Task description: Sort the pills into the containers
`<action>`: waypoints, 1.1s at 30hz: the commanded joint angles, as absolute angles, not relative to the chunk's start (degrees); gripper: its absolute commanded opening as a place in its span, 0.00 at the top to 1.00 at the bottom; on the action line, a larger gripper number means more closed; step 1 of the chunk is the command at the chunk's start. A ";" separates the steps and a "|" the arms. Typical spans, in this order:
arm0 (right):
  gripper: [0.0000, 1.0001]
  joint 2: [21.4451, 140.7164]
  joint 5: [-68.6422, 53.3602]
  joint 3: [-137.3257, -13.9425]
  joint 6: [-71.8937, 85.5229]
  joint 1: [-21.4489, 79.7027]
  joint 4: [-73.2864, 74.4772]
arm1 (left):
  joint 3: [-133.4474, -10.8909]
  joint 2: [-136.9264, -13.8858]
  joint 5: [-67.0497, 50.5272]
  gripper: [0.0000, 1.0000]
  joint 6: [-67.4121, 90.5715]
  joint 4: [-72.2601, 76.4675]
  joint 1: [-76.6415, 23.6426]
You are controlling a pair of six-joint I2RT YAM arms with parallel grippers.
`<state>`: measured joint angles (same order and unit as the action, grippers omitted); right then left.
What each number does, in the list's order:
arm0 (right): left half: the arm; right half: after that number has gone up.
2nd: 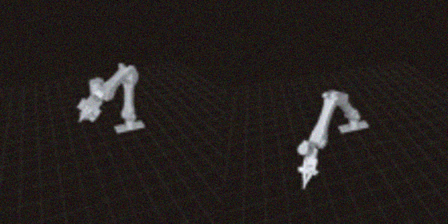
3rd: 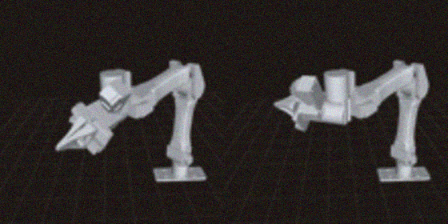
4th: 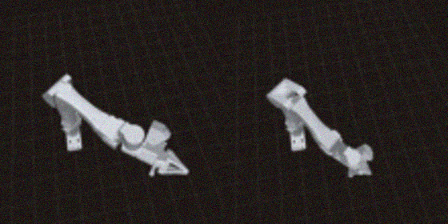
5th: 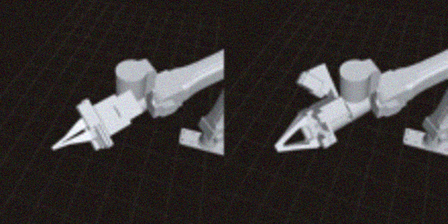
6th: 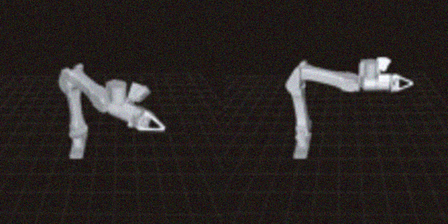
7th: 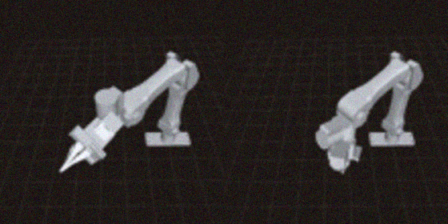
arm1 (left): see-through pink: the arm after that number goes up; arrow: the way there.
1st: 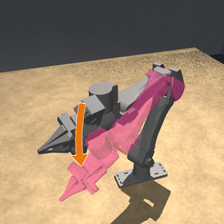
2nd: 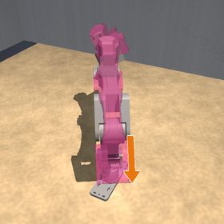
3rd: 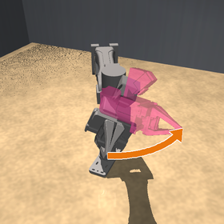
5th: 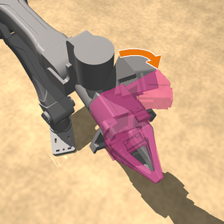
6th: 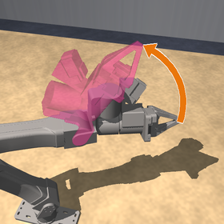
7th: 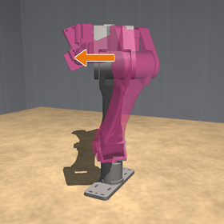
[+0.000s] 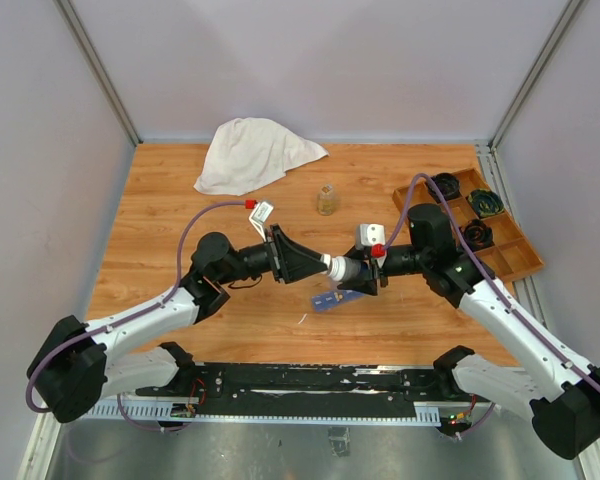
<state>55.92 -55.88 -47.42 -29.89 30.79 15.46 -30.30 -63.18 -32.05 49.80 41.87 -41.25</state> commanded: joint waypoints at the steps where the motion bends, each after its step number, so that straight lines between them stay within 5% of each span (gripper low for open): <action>1: 0.97 56.33 -54.62 -49.83 -30.50 31.76 16.57 | -32.51 -63.16 -31.65 0.65 48.75 43.24 -42.59; 33: 0.99 57.82 -48.21 -53.11 -29.55 33.14 20.54 | -35.36 -65.79 -23.60 0.67 43.55 31.95 -49.64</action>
<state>58.13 -45.60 -50.89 -31.90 32.60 23.20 -33.50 -64.18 -22.00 44.36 32.03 -47.00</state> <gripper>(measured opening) 0.533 0.424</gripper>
